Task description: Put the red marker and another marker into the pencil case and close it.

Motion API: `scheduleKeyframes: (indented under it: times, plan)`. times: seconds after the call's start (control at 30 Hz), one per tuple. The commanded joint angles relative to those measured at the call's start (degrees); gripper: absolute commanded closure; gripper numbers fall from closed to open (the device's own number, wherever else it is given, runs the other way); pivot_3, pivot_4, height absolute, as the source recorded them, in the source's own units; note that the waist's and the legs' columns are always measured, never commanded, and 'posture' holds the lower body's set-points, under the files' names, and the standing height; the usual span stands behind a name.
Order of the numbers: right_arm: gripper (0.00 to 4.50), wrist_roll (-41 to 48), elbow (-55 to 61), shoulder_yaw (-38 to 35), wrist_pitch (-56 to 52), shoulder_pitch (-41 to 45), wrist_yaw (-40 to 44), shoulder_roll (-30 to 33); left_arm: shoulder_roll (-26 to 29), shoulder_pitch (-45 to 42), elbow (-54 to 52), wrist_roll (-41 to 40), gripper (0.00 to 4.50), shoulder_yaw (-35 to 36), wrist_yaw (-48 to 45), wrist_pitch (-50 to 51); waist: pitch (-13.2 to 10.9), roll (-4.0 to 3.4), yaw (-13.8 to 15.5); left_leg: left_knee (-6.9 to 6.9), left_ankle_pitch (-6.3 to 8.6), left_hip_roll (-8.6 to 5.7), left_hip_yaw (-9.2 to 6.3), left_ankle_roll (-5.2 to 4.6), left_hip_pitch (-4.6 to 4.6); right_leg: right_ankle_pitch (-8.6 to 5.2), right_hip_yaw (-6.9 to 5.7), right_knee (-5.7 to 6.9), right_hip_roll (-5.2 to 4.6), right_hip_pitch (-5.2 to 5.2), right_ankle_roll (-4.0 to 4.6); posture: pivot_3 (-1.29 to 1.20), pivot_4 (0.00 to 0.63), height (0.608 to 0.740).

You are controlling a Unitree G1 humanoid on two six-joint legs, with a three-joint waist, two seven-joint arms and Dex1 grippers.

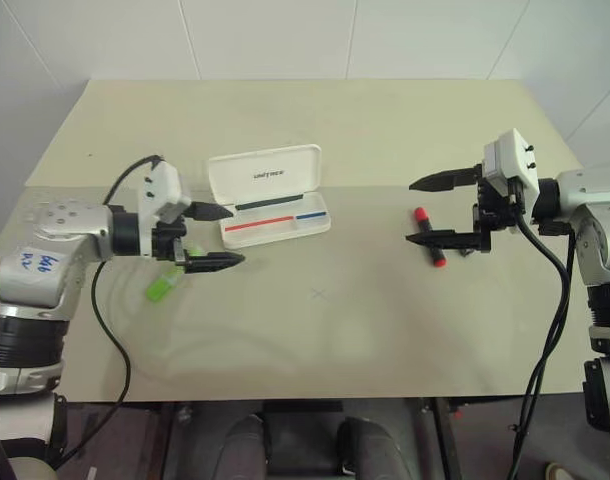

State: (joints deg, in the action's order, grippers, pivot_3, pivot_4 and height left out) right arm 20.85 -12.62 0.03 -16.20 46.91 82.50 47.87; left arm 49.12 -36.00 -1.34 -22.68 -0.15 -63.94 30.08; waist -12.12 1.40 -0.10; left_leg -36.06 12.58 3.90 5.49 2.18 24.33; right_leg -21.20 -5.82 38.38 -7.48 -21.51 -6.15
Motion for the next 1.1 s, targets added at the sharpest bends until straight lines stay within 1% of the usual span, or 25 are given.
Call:
scheduleKeyframes:
  times: [0.03,0.4,0.5,0.63,0.73,0.83,0.93,1.1]
  plan:
    - [0.03,1.12,2.19,-1.54,0.43,-0.41,0.65,1.18,-0.16,-1.11,-0.49,1.02,0.0,0.08,0.21,-1.33,0.0,0.0,0.0,0.0,0.0,0.0,0.0,0.0,0.01,0.0,0.0,0.0,0.0,0.0,0.0,0.0,0.15,0.74]
    - [0.03,0.95,2.53,-2.13,0.22,-1.02,-0.68,1.35,-1.1,-3.02,2.56,3.47,0.0,-1.14,-0.31,-3.65,0.0,0.0,-0.02,-0.01,0.0,0.0,0.01,0.0,0.0,0.0,0.0,-0.03,0.0,-0.01,0.0,0.0,0.15,0.74]
    - [0.03,0.95,2.66,-2.05,0.24,-1.01,-0.99,1.12,-3.32,-3.94,6.13,5.55,0.0,-3.08,0.2,-5.98,0.0,0.0,0.0,-0.02,0.0,0.0,0.02,0.0,-0.01,0.0,0.01,0.0,0.0,0.0,0.0,0.0,0.15,0.74]
    - [0.03,1.09,3.61,-2.27,-0.03,-1.6,-1.69,1.08,-6.85,-5.97,11.64,8.7,0.0,-5.28,0.38,-10.95,0.0,0.01,0.21,-0.07,0.0,-0.01,0.02,0.0,0.0,0.0,0.0,0.0,0.0,0.0,0.0,0.0,0.15,0.74]
    - [0.03,1.69,5.34,-3.43,-0.77,-3.31,-2.61,1.88,-10.81,-9.07,20.3,11.41,0.0,-7.1,0.94,-15.36,-0.01,0.02,0.43,-0.08,0.0,-0.01,0.03,0.0,0.01,0.0,-0.03,-0.04,0.0,0.0,-0.01,0.0,0.15,0.74]
    - [0.03,2.29,7.28,-4.32,-1.82,-4.81,-3.86,2.54,-14.18,-12.76,29.3,12.38,0.0,-7.33,0.55,-18.25,0.0,0.02,0.38,-0.11,0.0,-0.01,0.04,0.0,0.0,0.01,-0.02,0.01,0.0,0.0,-0.01,0.0,0.15,0.74]
    - [0.03,2.93,9.12,-5.26,-2.93,-6.21,-4.88,3.31,-15.88,-15.53,36.07,14.51,0.0,-8.14,-0.25,-21.27,0.0,0.03,0.11,-0.1,0.0,-0.01,0.04,0.0,0.0,0.01,-0.02,0.0,0.0,0.0,-0.01,0.0,0.15,0.74]
    - [0.03,3.67,11.2,-6.39,-4.18,-7.97,-6.3,4.18,-17.19,-17.77,42.93,17.04,0.0,-9.3,-2.91,-24.31,0.0,0.03,0.03,-0.1,0.0,-0.01,0.04,0.0,-0.01,0.01,-0.02,0.0,0.01,0.0,-0.02,0.0,0.15,0.74]
